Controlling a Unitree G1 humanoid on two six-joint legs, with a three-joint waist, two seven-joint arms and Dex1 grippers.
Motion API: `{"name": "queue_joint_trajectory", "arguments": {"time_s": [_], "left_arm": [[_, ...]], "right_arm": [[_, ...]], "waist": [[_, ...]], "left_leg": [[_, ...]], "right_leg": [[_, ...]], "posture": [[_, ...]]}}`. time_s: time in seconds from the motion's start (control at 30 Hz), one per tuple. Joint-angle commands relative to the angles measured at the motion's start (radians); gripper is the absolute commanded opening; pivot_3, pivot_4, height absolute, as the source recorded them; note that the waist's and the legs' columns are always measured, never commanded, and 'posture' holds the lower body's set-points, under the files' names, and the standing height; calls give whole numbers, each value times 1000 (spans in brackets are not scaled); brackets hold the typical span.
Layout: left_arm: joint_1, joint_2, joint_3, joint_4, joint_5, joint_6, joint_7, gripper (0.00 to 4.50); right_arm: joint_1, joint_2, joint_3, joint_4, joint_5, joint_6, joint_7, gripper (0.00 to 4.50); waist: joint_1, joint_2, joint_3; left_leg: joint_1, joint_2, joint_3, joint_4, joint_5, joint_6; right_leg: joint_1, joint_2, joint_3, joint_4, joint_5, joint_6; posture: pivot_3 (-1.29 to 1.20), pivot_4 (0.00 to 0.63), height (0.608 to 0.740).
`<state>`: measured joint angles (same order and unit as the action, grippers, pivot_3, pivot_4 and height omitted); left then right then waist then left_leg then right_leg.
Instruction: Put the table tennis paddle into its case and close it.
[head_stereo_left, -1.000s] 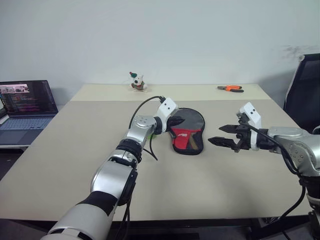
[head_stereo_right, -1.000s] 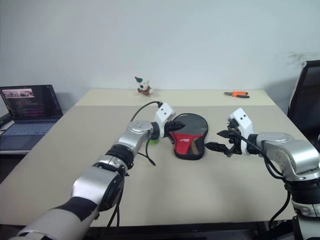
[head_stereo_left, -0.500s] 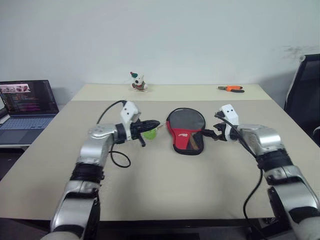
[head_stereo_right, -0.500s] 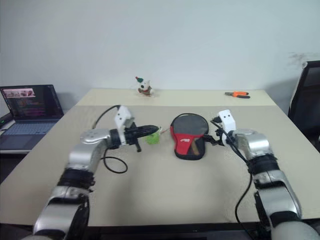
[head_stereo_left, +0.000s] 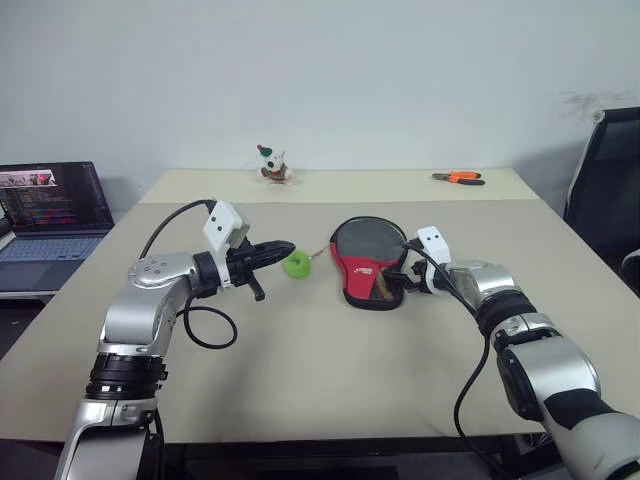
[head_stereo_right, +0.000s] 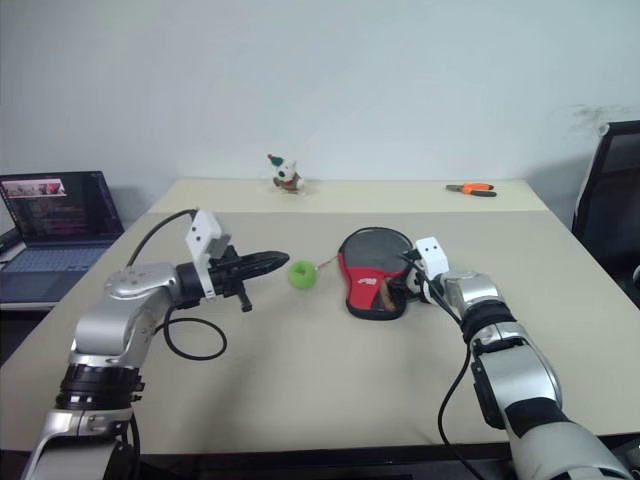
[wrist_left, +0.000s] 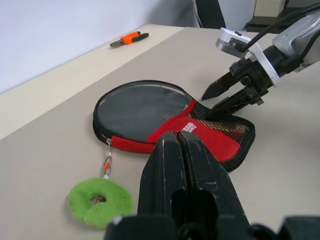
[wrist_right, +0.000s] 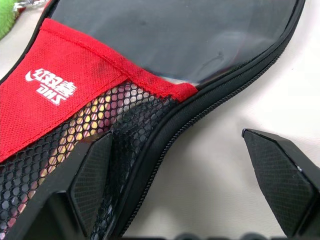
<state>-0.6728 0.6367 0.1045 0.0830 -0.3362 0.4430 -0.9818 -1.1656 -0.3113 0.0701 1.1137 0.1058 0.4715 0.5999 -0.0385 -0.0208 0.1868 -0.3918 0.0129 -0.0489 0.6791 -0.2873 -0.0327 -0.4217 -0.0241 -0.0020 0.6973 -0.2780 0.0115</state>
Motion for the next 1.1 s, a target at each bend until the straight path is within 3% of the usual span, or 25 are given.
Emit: {"name": "queue_joint_trajectory", "arguments": {"time_s": [0.03,0.3,0.4,0.93,1.1], "left_arm": [[-6,26,28,-41,-20,-5,12,0],[5,39,21,-41,-17,-7,16,0],[24,50,21,-54,-19,1,10,0],[181,240,80,-183,-183,91,-179,0],[233,272,116,-211,-213,103,-191,0]], "right_arm": [[-22,34,-5,34,-14,24,38,3565],[-42,80,-27,79,-28,44,50,852],[-48,91,-49,94,-21,53,41,28],[-61,144,-125,-24,54,292,131,28],[70,160,-82,-381,111,553,147,28]], "waist": [[-4,0,0],[-19,0,0],[-21,0,0],[-33,0,0],[-39,0,0]], "left_leg": [[1,0,0,0,0,0],[7,0,3,-2,-1,2],[9,1,5,-3,-1,2],[10,3,8,-5,-2,3],[10,3,7,-7,-2,3]], "right_leg": [[0,0,2,0,0,0],[2,1,11,1,0,0],[2,1,13,2,0,0],[0,1,17,0,0,-1],[0,1,16,0,0,-1]], "posture": [[0,150,740],[0,150,740],[0,150,740],[0,150,740],[0,150,740]]}}
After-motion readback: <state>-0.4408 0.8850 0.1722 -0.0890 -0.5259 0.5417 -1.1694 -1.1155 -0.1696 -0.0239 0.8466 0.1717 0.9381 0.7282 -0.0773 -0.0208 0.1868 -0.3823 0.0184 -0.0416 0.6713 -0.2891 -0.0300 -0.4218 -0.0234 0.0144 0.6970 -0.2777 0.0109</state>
